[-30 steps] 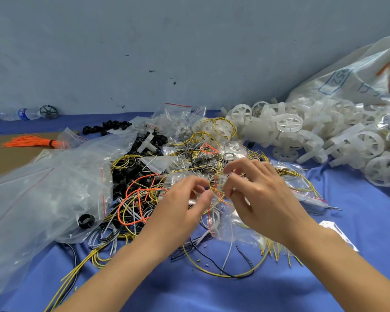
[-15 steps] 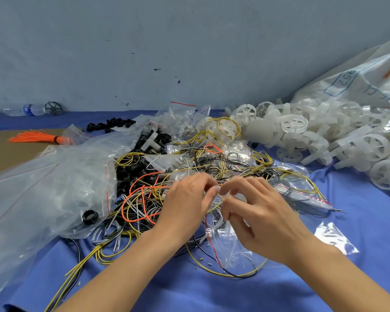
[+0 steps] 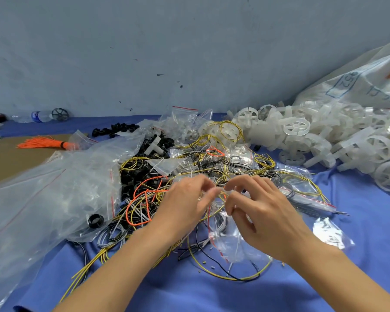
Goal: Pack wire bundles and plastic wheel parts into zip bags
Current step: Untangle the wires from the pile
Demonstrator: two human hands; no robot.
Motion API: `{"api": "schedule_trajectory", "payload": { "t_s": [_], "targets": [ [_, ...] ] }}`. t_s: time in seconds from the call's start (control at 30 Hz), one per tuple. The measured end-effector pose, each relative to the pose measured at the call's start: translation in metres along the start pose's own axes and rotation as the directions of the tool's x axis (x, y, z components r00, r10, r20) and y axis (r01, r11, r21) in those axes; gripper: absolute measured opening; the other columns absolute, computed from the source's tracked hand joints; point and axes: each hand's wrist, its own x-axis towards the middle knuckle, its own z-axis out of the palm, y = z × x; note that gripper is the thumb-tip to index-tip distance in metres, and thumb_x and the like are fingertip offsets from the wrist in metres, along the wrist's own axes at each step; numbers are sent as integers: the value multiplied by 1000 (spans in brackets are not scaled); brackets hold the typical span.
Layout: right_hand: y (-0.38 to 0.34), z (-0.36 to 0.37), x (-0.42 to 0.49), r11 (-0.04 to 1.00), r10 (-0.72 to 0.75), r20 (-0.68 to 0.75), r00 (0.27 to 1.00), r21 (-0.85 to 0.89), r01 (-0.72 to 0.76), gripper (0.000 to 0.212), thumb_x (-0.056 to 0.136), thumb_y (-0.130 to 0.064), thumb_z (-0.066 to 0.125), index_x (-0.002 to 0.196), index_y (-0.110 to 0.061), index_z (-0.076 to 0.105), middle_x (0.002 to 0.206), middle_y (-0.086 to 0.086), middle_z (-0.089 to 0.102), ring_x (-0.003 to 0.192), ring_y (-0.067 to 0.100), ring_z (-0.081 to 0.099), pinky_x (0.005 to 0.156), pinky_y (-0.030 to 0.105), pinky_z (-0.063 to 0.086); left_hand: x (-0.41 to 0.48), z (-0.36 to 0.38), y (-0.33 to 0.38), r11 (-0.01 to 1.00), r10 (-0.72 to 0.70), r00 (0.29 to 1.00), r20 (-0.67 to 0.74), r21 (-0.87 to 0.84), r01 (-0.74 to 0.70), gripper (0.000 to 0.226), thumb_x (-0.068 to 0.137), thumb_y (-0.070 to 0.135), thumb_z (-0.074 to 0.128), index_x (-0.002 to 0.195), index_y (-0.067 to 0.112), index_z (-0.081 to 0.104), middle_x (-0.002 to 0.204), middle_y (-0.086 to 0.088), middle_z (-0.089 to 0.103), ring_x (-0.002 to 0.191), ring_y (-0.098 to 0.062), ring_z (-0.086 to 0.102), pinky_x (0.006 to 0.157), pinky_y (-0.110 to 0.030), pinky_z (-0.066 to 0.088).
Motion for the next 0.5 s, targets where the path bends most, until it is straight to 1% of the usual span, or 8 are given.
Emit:
{"api": "schedule_trajectory", "payload": {
  "t_s": [0.07,0.1,0.17,0.23,0.3,0.4,0.43,0.5],
  "targets": [
    [1,1,-1,1000,8,7,1000,-4,-8,18,91,-16,45,81,-19,60,107,2,59,89,24,57,80,37,44,8,-19,-15,992,-121,985,-125,-32,118,22,98,44,47,107,28,59,91,15,64,84,-7,61,77,-35,53],
    [1,1,-2,1000,11,12,1000,-6,-11,18,91,-17,45,82,-19,60,107,1,59,89,23,57,80,37,45,12,-31,-27,979,-203,960,-193,-24,202,20,99,39,47,110,27,59,93,12,66,81,-7,62,74,-36,54],
    [2,1,-3,1000,18,18,1000,-7,-18,18,92,-18,45,84,-20,60,108,1,58,91,23,57,80,37,45,17,-51,-55,933,-342,904,-256,24,359,21,100,29,46,115,22,59,100,5,67,79,-11,61,69,-34,51],
    [4,1,-6,1000,26,16,1000,-10,-25,18,93,-18,44,85,-21,60,110,1,58,92,22,57,80,36,45,19,-62,-82,887,-429,875,-224,77,455,23,100,21,46,118,19,59,106,0,65,78,-14,59,67,-31,45],
    [7,1,-7,999,30,18,999,-20,-29,19,92,-17,43,88,-21,61,112,1,57,94,22,57,81,37,45,19,-62,-102,865,-483,867,-125,87,494,26,100,21,46,123,18,59,113,-3,65,84,-15,58,73,-31,46],
    [11,2,-9,999,26,23,999,-32,-25,20,91,-13,41,91,-23,58,114,0,56,93,21,55,80,36,45,22,-55,-117,870,-486,873,29,108,481,31,100,26,50,129,18,57,123,-4,64,103,-18,59,88,-33,47],
    [12,2,-9,999,25,22,999,-36,-24,21,91,-12,40,92,-24,57,114,0,55,92,21,55,80,36,46,24,-52,-119,873,-481,876,44,120,474,33,100,28,51,130,18,57,125,-4,63,109,-20,58,92,-33,46],
    [14,3,-8,999,24,16,1000,-40,-24,22,90,-9,41,95,-25,56,116,1,54,90,21,57,78,35,48,28,-49,-122,871,-479,877,35,144,470,36,99,32,52,131,16,57,127,-4,62,115,-22,57,93,-33,44]
  ]
}}
